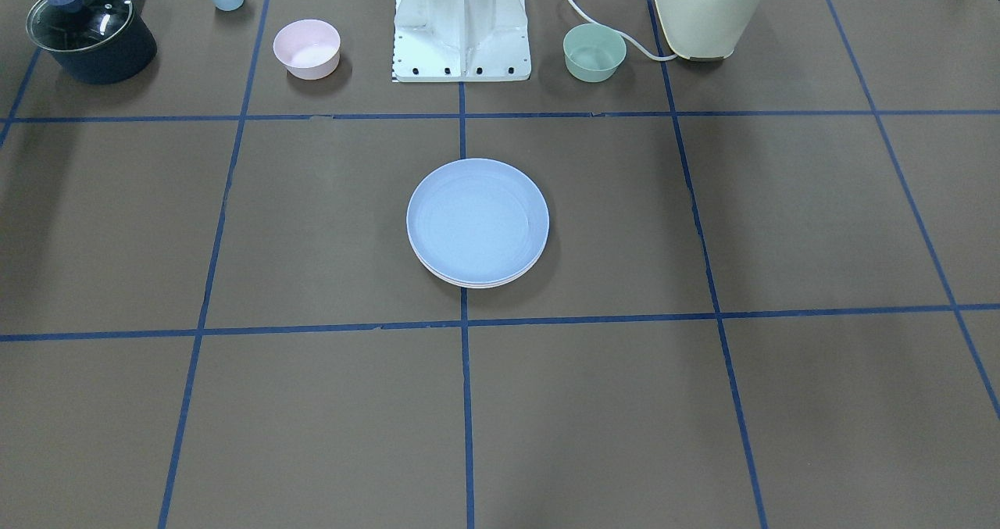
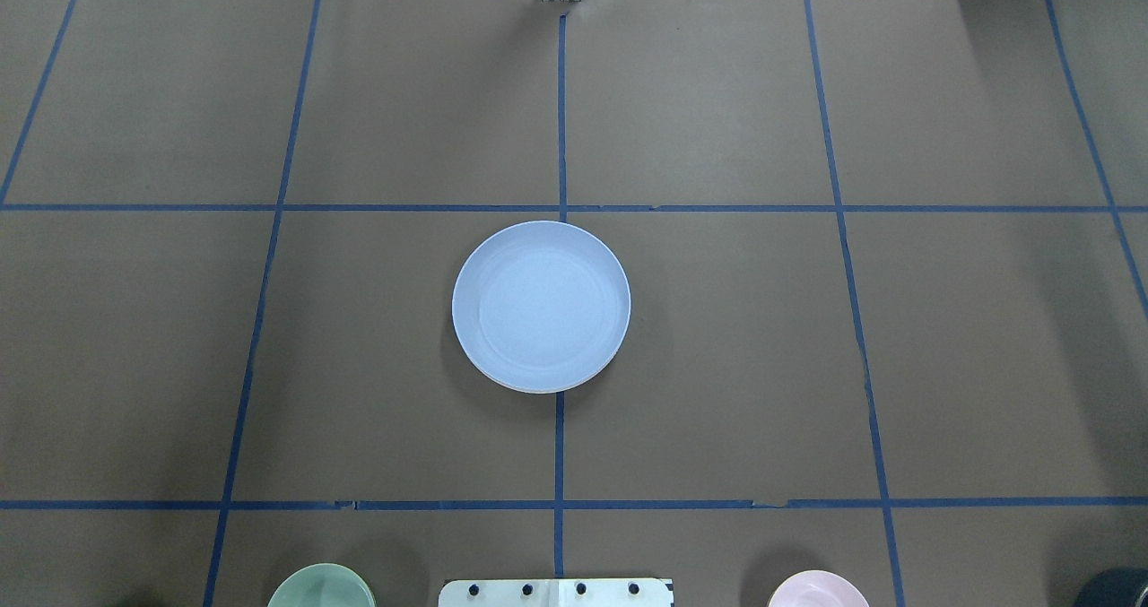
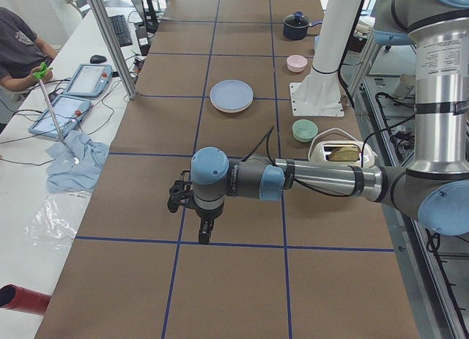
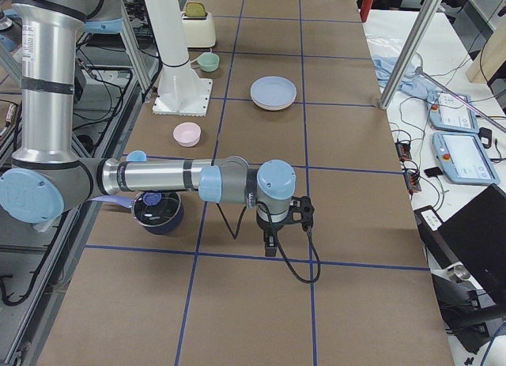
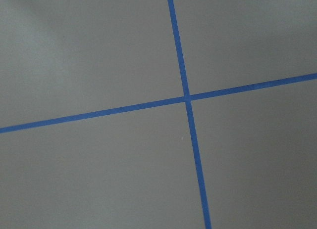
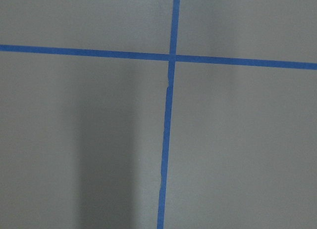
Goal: Stack three plates with pink and blue
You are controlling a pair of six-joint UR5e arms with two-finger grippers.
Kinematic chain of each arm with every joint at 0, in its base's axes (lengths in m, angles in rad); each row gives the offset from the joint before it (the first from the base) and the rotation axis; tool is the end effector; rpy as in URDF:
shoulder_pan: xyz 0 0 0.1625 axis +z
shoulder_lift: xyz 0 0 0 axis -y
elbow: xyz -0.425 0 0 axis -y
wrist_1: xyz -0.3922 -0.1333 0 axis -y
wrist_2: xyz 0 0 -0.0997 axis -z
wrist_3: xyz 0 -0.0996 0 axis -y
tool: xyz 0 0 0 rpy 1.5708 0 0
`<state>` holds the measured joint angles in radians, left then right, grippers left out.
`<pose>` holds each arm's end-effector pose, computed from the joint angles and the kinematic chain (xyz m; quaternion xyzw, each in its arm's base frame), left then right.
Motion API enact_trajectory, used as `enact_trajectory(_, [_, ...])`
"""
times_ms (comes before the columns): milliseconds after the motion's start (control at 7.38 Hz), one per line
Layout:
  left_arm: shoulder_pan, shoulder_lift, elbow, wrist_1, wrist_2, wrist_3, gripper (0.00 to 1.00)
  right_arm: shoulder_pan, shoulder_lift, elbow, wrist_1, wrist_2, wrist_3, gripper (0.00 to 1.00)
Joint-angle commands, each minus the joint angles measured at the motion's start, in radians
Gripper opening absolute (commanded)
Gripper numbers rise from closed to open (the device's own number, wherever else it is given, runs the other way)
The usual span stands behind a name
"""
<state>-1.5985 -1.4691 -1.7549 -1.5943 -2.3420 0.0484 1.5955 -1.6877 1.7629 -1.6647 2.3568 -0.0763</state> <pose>-0.0764 -0.4525 0.6135 0.0633 0.3735 0.0295 0.9250 0.0737 -0.4382 0.6274 0.0107 -0.3829 -0.0202 0.9235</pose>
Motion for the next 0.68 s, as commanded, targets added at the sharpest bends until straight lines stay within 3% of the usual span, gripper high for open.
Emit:
enact_trajectory(0, [0.000, 0.004, 0.005, 0.002, 0.000, 0.001, 1.00, 0.035, -0.007, -0.014, -0.001, 0.001, 0.004, 1.00])
enact_trajectory(542, [0.000, 0.004, 0.015, -0.003, 0.003, 0.001, 1.00, 0.040, -0.035, -0.046, 0.014, -0.001, 0.003, 1.00])
